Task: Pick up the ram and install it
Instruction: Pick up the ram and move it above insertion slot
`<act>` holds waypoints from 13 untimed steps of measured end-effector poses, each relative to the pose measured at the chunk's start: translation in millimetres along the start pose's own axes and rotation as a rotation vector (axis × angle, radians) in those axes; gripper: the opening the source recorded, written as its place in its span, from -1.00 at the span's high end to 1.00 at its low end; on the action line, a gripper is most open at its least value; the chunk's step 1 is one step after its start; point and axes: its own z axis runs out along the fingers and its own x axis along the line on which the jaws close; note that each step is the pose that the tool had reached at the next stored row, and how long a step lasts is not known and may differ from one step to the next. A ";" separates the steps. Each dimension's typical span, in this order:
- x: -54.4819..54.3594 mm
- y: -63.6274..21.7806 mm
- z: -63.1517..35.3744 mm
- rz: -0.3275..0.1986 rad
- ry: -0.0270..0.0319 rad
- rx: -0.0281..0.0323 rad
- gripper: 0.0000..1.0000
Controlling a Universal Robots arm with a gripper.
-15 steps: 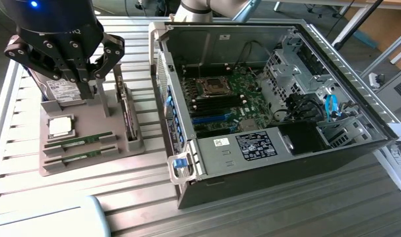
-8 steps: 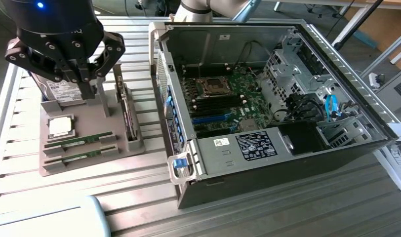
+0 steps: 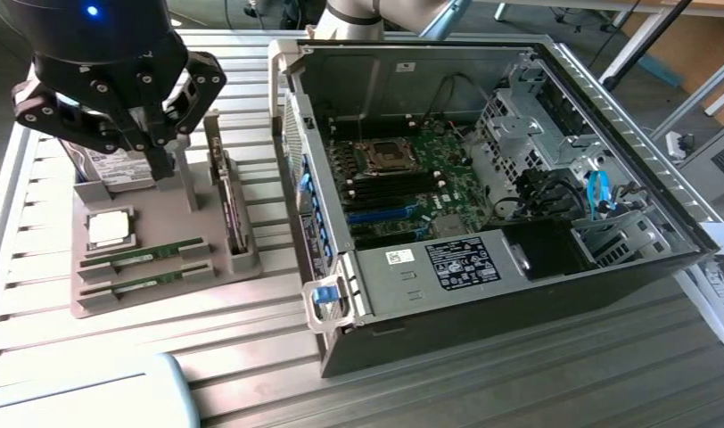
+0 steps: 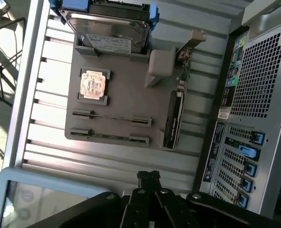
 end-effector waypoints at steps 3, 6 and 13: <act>0.0 0.0 0.6 -0.078 -0.0020 -0.0041 0.79; 0.0 0.0 1.0 -0.138 -0.0036 -0.0073 0.79; 0.1 0.0 1.7 -0.281 -0.0073 -0.0148 0.79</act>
